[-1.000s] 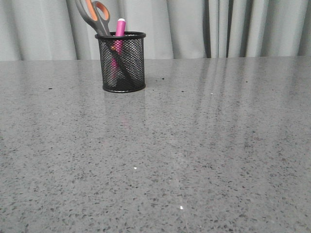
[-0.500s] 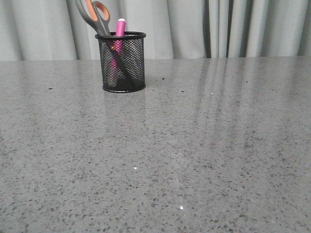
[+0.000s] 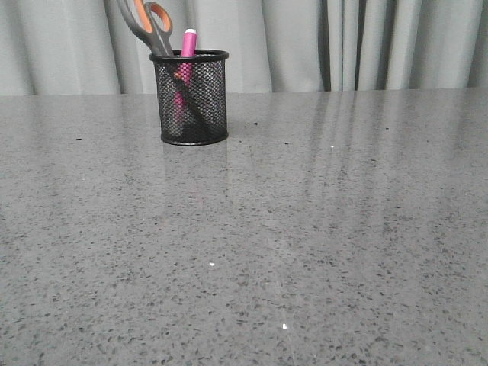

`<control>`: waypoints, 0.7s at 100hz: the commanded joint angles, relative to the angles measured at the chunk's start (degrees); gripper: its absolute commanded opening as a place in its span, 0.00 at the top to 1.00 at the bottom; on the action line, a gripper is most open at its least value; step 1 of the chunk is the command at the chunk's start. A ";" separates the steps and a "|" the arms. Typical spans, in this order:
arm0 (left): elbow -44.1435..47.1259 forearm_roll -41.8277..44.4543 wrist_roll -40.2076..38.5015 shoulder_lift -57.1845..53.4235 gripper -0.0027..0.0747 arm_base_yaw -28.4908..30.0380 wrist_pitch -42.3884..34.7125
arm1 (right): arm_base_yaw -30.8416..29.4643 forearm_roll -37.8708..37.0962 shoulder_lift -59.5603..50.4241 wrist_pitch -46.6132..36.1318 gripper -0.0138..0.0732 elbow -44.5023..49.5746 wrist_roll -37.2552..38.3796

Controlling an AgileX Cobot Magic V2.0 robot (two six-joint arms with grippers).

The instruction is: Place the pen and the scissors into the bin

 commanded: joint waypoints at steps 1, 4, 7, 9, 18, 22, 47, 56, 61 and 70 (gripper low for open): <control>2.53 -1.04 -0.75 -1.87 0.99 0.14 -2.87 | 0.08 -0.73 0.35 -4.32 0.92 -1.40 -0.21; 2.53 -1.04 -0.75 -1.87 0.99 0.14 -2.87 | 0.08 -0.73 0.35 -4.32 0.92 -1.40 -0.21; 2.53 -1.04 -0.75 -1.87 0.99 0.14 -2.87 | 0.08 -0.73 0.19 -4.32 0.92 -1.17 -0.21; 2.53 -1.04 -0.75 -1.87 0.99 0.14 -2.87 | 0.08 -0.73 0.04 -4.45 0.92 -0.82 -0.21; 2.53 -1.04 -0.75 -1.87 0.99 0.14 -2.87 | -0.84 -0.73 0.18 -0.74 0.92 1.10 -0.21; 2.53 -1.04 -0.75 -1.87 0.99 0.14 -2.87 | -1.92 -0.59 0.18 1.58 0.92 2.34 -0.07; 2.53 -1.04 -0.75 -1.87 0.99 0.14 -2.87 | -16.92 3.84 0.06 -20.00 0.92 18.05 -0.07; 2.53 -1.04 -0.75 -1.87 0.99 0.14 -2.87 | -20.82 4.02 -2.28 -18.81 0.92 22.48 -0.07; 2.53 -1.04 -0.75 -1.87 0.99 0.14 -2.87 | -23.08 4.02 -4.09 -15.77 0.92 24.02 -0.07; 2.53 -1.04 -0.75 -1.87 0.99 0.14 -2.87 | -27.77 4.69 -8.08 -9.93 0.92 25.70 -0.07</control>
